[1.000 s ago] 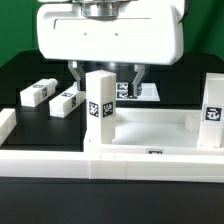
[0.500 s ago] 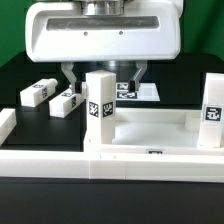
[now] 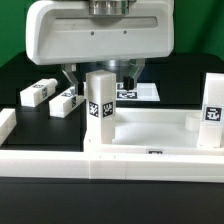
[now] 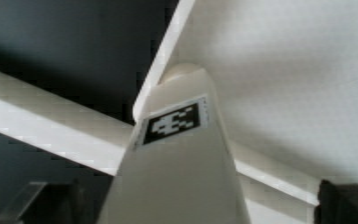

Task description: Assemble desk

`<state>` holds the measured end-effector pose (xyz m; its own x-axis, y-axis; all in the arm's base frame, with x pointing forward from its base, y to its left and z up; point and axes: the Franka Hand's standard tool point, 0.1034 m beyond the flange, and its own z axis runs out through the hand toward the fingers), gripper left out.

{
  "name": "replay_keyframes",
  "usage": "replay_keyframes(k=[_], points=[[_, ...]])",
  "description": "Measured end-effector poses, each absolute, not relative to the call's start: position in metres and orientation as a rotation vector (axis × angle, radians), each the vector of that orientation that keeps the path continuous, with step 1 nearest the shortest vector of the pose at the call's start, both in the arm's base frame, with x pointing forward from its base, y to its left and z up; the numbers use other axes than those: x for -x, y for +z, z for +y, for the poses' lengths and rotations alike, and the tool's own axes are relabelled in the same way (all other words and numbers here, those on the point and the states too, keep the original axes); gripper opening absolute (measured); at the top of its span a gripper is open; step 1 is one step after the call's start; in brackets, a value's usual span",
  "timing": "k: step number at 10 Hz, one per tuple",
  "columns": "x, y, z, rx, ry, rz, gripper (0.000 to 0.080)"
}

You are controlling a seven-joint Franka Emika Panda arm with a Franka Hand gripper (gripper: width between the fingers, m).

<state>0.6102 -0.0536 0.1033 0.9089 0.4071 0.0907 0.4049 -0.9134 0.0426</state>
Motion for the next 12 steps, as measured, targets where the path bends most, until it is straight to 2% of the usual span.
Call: replay_keyframes(k=[1,3,4,5,8,12], points=[[-0.6098,0.1031,-0.0557,-3.027,0.150,0.724,0.0649],[-0.6096,0.1029,-0.0569,-3.020,0.149,0.748,0.0391],[-0.6096,0.1030,-0.0570,-3.020,0.149,0.748,0.0391],[-0.6096,0.1030,-0.0570,-3.022,0.150,0.742,0.0288],[-0.6095,0.1028,-0.0567,-3.051,0.154,0.645,0.0288],[-0.6098,0.1024,-0.0570,-3.146,0.174,0.005,0.0288]])
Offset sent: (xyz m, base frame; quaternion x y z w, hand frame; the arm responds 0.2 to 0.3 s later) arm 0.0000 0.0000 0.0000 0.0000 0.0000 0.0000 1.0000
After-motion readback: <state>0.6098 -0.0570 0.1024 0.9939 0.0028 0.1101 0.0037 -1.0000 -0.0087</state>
